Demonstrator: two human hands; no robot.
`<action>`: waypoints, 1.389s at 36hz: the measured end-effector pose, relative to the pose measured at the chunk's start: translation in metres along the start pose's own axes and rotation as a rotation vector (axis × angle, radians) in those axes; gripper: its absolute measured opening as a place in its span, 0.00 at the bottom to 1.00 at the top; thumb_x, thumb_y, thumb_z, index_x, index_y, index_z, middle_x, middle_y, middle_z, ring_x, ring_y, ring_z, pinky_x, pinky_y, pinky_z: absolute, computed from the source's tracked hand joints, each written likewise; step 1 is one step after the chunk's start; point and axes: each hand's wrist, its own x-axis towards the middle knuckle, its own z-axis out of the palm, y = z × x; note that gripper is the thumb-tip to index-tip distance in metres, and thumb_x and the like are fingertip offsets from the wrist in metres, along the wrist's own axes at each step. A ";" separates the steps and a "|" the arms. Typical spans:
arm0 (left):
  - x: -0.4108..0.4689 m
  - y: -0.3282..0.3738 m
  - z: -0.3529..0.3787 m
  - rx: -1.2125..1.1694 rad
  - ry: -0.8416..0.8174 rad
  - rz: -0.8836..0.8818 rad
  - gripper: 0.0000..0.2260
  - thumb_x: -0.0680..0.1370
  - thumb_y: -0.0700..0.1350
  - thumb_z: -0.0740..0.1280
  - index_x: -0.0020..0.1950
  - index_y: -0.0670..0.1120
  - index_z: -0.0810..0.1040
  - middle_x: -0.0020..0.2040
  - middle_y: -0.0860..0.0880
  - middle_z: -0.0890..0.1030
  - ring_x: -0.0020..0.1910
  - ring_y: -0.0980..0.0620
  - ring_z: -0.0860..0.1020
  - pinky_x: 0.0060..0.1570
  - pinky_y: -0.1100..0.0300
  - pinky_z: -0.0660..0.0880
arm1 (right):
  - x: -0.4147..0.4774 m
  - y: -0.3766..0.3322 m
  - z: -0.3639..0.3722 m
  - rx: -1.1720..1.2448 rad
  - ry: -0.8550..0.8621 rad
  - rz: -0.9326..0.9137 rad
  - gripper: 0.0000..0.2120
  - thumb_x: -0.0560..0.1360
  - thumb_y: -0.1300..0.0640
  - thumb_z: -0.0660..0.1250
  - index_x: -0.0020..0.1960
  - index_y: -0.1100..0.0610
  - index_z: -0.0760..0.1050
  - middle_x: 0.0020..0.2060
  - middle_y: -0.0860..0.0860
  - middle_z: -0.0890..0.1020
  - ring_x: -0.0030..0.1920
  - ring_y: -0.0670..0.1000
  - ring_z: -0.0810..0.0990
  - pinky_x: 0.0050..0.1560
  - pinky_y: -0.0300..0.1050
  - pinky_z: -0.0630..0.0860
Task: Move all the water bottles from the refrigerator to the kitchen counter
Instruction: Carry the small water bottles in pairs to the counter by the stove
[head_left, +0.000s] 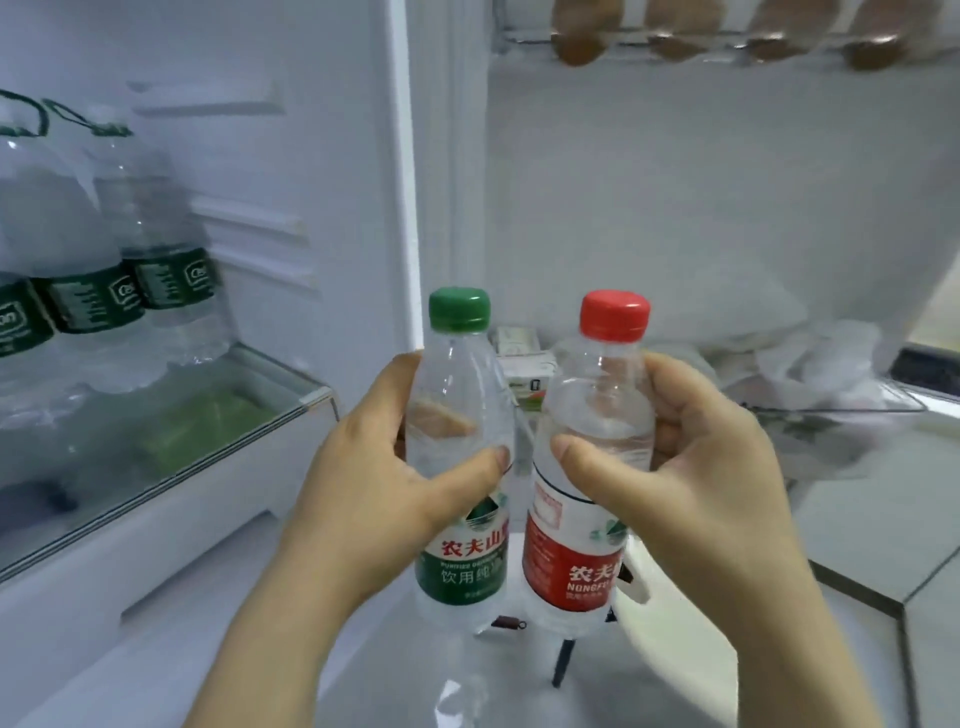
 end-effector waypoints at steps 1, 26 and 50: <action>-0.004 0.006 0.011 -0.009 -0.018 0.005 0.26 0.62 0.60 0.74 0.58 0.68 0.69 0.47 0.65 0.81 0.50 0.61 0.79 0.51 0.51 0.78 | -0.007 0.001 -0.013 -0.010 0.010 0.004 0.17 0.64 0.58 0.75 0.50 0.45 0.78 0.42 0.40 0.84 0.42 0.42 0.84 0.43 0.42 0.81; -0.092 0.135 0.258 -0.178 -0.683 0.390 0.25 0.62 0.60 0.74 0.56 0.66 0.71 0.49 0.64 0.81 0.48 0.62 0.80 0.49 0.50 0.80 | -0.190 0.021 -0.263 -0.412 0.595 0.375 0.25 0.60 0.46 0.75 0.55 0.37 0.71 0.47 0.35 0.80 0.48 0.34 0.79 0.44 0.33 0.77; -0.125 0.216 0.452 -0.418 -1.409 0.714 0.27 0.63 0.57 0.74 0.61 0.64 0.70 0.52 0.62 0.81 0.52 0.62 0.80 0.51 0.52 0.80 | -0.273 0.011 -0.333 -0.666 1.292 0.785 0.21 0.62 0.50 0.75 0.47 0.33 0.71 0.43 0.26 0.78 0.45 0.30 0.78 0.38 0.28 0.72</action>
